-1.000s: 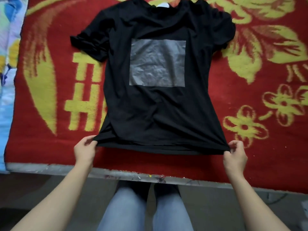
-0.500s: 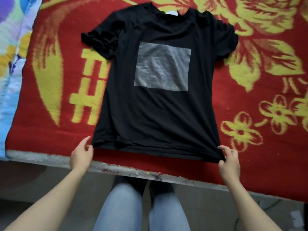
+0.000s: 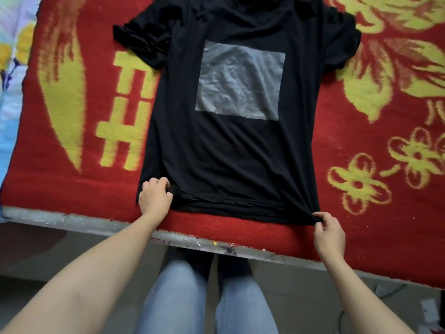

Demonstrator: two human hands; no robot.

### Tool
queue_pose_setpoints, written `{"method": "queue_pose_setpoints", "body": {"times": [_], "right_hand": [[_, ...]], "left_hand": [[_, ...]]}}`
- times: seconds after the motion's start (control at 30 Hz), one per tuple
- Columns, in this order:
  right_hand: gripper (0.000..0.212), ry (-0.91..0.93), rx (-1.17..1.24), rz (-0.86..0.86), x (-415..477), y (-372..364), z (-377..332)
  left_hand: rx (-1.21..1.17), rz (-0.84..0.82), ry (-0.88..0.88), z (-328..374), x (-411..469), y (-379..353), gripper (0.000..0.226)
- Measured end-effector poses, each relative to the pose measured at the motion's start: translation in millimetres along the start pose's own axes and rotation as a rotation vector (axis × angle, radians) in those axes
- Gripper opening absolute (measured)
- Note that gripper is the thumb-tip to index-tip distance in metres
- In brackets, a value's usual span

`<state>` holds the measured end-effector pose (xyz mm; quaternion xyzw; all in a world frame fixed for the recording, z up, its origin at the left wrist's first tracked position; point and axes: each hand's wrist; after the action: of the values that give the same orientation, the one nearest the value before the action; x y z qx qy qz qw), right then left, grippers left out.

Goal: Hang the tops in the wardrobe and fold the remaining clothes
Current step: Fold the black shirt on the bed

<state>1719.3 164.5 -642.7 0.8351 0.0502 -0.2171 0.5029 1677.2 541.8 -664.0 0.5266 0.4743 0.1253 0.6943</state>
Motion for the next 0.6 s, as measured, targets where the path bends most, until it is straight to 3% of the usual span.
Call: {"method": "queue_pose_setpoints", "body": {"times": [0.2,0.3,0.37,0.43,0.6], "right_hand": [[0.02,0.011,-0.076,0.047,-2.2,13.6,0.7],[0.013,0.139,-0.18,0.044,-7.1,19.4,2.4],[0.009,0.241,-0.25,-0.017,-16.1,20.5,8.7],[0.008,0.268,-0.298,-0.093,-24.7,23.2,16.8],[0.008,0.145,-0.546,-0.336,-34.2,27.9,23.3]], "left_hand": [[-0.024,0.07,-0.119,-47.8,4.5,21.2,0.014],[0.047,0.197,-0.401,-78.8,-0.3,35.5,0.017],[0.081,0.282,-0.608,-91.3,-7.8,47.2,0.011],[0.109,0.311,-0.706,-98.3,-11.2,57.0,0.01],[0.299,0.199,-0.725,-114.7,-17.3,66.6,0.021]]}}
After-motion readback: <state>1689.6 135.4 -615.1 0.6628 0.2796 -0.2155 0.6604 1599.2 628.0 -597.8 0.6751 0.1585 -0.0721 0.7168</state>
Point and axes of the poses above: each hand's wrist, its own x-axis towards the middle knuckle, its own y-axis out of the back of the hand, z = x × y, and after that the axes turned 11 degrees about y, right-handed
